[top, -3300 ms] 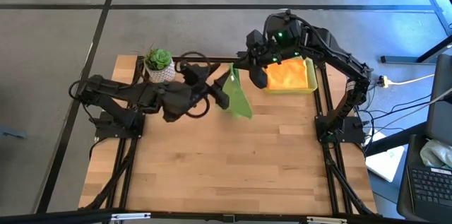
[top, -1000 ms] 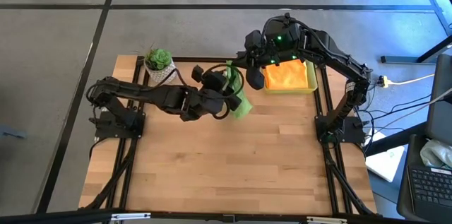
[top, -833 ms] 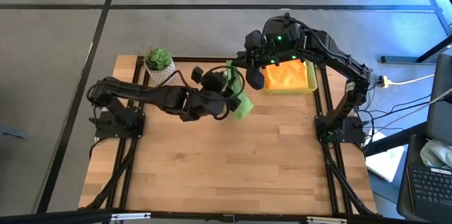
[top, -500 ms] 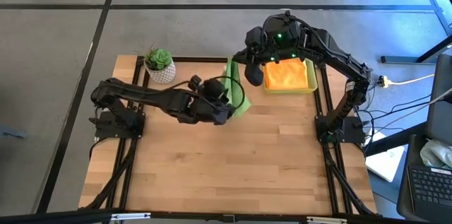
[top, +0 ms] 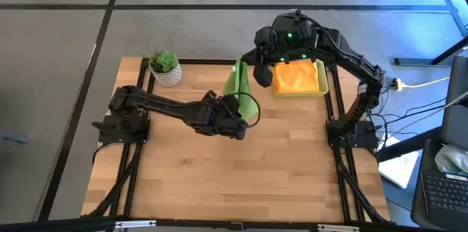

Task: Fold microfiber towels
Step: Fold the green microfiber towel

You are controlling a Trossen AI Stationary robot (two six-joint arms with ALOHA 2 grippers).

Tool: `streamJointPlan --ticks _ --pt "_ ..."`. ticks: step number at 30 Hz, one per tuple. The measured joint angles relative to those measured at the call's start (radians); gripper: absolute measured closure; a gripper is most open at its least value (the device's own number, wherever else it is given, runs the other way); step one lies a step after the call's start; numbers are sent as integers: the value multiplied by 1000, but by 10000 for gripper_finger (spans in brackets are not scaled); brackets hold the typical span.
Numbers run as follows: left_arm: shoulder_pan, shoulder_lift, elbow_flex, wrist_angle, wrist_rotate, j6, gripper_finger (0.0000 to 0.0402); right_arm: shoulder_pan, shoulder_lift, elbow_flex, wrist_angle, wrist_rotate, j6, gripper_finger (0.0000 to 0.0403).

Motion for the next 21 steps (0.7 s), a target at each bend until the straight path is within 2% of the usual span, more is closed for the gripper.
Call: streamJointPlan --ticks 9,11,15,21 --pt "2 65 0 -1 97 -25 234 0 0 0 -13 -8 0 397" --pt "6 62 0 1 117 -39 263 0 0 0 -16 -8 0 397" --pt "9 51 -1 -21 122 -47 376 0 0 0 -29 -8 -1 397" --pt "15 28 0 -66 166 -18 400 -3 0 0 -49 -8 -5 397"
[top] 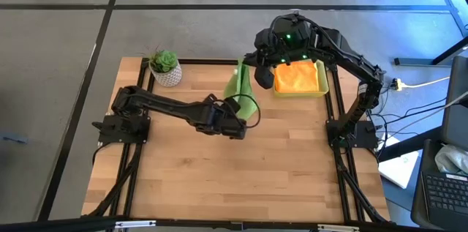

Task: Fold microfiber towels
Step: Fold the green microfiber towel

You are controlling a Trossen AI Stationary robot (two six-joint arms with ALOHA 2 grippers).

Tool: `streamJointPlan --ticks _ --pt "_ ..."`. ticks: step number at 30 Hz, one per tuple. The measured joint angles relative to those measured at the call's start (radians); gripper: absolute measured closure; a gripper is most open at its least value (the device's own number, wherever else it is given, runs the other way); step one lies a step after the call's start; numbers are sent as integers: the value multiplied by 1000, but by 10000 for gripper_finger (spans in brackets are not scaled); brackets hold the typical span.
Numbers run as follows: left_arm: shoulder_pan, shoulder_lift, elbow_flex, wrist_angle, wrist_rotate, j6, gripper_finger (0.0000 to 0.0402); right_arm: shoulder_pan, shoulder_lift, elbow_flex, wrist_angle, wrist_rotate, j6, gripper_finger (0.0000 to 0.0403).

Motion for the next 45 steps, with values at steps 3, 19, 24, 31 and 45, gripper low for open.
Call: streamJointPlan --ticks 3,19,24,31,45 --pt "-14 -46 -1 -120 0 -7 401 -9 -1 0 -26 0 -3 397" --pt "69 -375 -8 -491 -129 90 401 -95 0 -4 -48 -63 -363 397" --pt "223 -448 -8 -489 -152 243 401 -150 27 -44 -7 -52 -462 397" --pt "316 -528 -7 -483 -112 379 401 -160 34 -87 110 9 -570 397" --pt "47 -467 -90 -400 373 81 401 39 24 -491 -141 -374 -448 397"
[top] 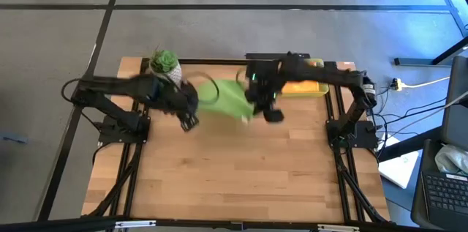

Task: Fold microfiber towels
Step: Fold the green microfiber towel

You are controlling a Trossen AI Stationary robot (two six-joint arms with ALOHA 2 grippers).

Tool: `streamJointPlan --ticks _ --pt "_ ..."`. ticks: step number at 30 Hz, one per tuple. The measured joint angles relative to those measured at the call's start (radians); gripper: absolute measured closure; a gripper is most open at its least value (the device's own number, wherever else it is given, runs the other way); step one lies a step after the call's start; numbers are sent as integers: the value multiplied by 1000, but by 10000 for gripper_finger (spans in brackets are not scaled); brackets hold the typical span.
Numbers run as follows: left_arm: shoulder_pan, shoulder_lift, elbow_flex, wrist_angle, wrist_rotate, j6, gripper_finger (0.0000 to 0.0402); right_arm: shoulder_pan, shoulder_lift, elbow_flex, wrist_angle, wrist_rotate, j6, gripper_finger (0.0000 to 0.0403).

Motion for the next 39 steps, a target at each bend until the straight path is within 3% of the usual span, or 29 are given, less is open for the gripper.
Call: streamJointPlan --ticks 7,12,15,18,24,27,31,39 --pt "-194 69 -260 301 205 -146 401 115 -4 -362 170 -120 150 397" --pt "-309 103 -380 558 277 -287 401 177 -32 -479 213 -226 216 397" --pt "-363 105 -410 632 267 -328 401 206 -53 -512 237 -260 218 397" --pt "-373 105 -423 597 227 -339 401 213 -66 -522 295 -200 231 397" --pt "-352 103 -475 524 56 -231 401 168 -58 -524 431 71 234 397" --pt "-329 103 -523 532 24 -199 401 130 -56 -524 459 152 231 397" --pt "-305 104 -594 554 -17 -182 401 72 -56 -524 473 204 217 397" --pt "-223 104 -625 552 -137 -196 401 -20 -49 -577 510 208 190 397"
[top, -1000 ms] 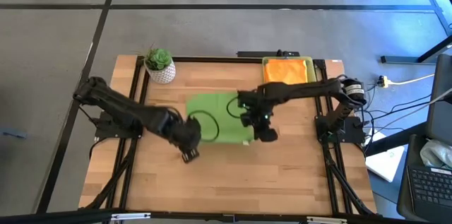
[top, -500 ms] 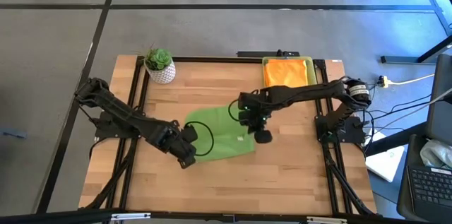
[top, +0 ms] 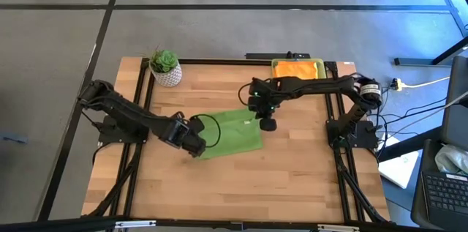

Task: Fold microfiber towels
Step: Fold the green microfiber towel

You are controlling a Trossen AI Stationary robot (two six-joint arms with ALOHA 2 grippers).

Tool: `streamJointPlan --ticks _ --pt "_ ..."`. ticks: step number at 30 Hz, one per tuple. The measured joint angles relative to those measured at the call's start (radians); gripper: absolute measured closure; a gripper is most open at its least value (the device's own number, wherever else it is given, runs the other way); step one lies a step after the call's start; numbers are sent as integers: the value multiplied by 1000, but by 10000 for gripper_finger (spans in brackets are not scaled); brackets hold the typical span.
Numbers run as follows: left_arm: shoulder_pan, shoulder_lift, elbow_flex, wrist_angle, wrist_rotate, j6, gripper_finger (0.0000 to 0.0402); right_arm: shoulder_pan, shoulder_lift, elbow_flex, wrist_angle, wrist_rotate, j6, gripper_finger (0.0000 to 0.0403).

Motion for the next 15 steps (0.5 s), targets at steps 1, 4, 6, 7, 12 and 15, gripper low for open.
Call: streamJointPlan --ticks 1,4,6,7,12,15 --pt "16 0 0 4 -8 8 401 -8 0 -13 6 -1 0 397" --pt "62 0 0 18 -22 36 401 -23 0 -66 52 -8 3 397" --pt "93 0 0 40 -20 61 401 -29 0 -85 50 -8 3 397" --pt "105 0 0 48 -15 73 401 -29 0 -97 55 -9 3 397" --pt "151 0 0 74 24 143 401 -30 0 -129 69 -10 4 397" --pt "162 0 0 62 35 146 401 -29 0 -129 97 -7 12 397"
